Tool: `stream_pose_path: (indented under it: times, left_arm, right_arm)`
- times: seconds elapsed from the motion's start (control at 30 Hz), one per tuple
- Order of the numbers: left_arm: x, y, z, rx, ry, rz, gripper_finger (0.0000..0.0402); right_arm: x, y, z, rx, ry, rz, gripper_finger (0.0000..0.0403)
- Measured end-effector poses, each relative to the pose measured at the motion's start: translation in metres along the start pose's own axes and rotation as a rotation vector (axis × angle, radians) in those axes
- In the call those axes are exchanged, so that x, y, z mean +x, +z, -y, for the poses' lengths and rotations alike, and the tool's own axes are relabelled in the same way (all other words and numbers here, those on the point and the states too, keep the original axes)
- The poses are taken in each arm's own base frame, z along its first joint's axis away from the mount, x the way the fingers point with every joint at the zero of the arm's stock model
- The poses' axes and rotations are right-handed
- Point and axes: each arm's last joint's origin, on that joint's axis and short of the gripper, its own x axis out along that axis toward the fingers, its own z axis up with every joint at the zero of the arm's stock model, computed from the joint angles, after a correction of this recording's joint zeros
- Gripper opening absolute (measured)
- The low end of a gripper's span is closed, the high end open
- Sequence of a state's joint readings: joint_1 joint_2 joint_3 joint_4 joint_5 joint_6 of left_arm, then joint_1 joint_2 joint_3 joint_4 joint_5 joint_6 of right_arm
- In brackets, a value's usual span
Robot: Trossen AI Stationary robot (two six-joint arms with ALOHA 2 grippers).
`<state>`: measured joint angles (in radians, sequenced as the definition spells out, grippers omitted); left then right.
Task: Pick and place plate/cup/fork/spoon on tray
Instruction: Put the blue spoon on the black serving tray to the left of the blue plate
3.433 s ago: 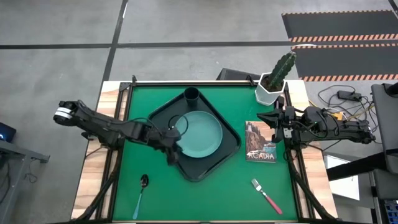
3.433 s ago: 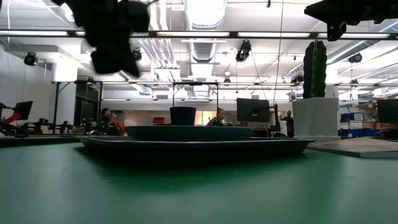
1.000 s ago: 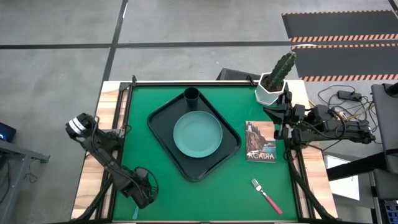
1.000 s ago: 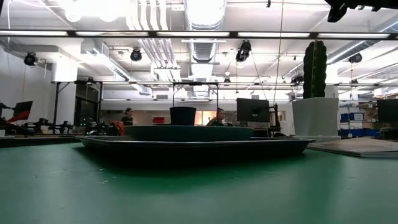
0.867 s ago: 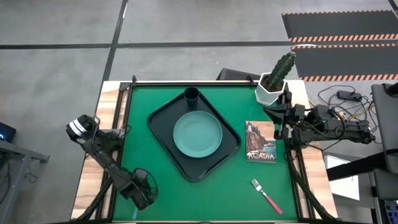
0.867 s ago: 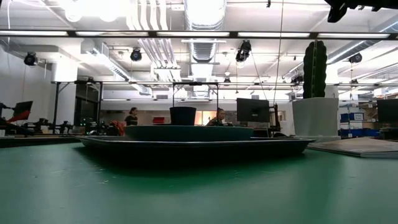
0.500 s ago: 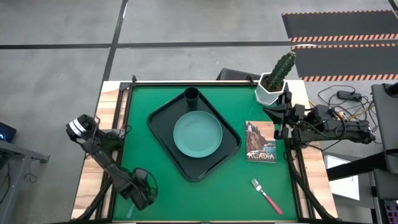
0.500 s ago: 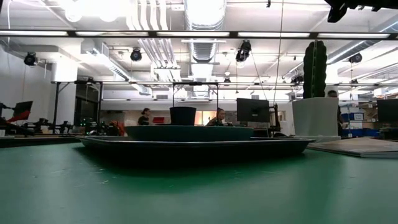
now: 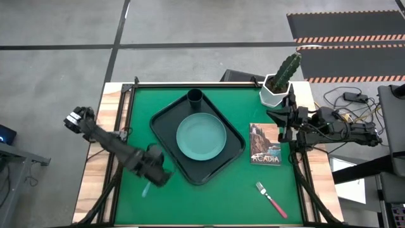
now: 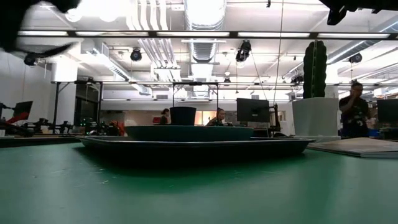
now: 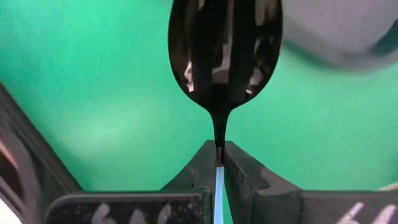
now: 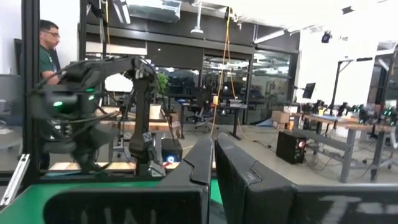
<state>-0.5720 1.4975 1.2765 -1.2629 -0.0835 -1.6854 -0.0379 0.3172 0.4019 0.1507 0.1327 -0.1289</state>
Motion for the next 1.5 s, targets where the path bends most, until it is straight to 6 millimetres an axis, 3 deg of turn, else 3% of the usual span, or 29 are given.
stream_pose_path:
  times: [0.3, 0.6, 0.8, 0.97, 1.3, 1.5]
  left_arm:
    - [0.004, 0.101, -0.013, 0.211, 0.084, 0.114, 0.0001]
    - [0.016, 0.196, -0.062, 0.320, 0.190, 0.160, 0.0001]
    - [0.016, 0.238, -0.086, 0.348, 0.170, 0.240, 0.0001]
    - [0.024, 0.253, -0.094, 0.358, 0.147, 0.315, 0.0001]
    - [0.066, 0.246, -0.103, 0.342, 0.135, 0.319, 0.0001]
    - [0.077, 0.248, -0.101, 0.327, 0.083, 0.380, 0.0001]
  right_arm:
    - [0.000, -0.002, 0.000, 0.030, 0.003, -0.021, 0.0009]
    - [0.000, -0.003, 0.000, 0.037, 0.003, -0.028, 0.0009]
    - [0.000, -0.003, 0.000, 0.030, 0.004, -0.028, 0.0009]
    - [0.000, -0.004, -0.001, 0.027, 0.005, -0.041, 0.0009]
    - [0.000, -0.004, -0.001, 0.033, 0.005, -0.044, 0.0009]
    - [0.000, -0.004, -0.001, 0.018, 0.005, -0.043, 0.0009]
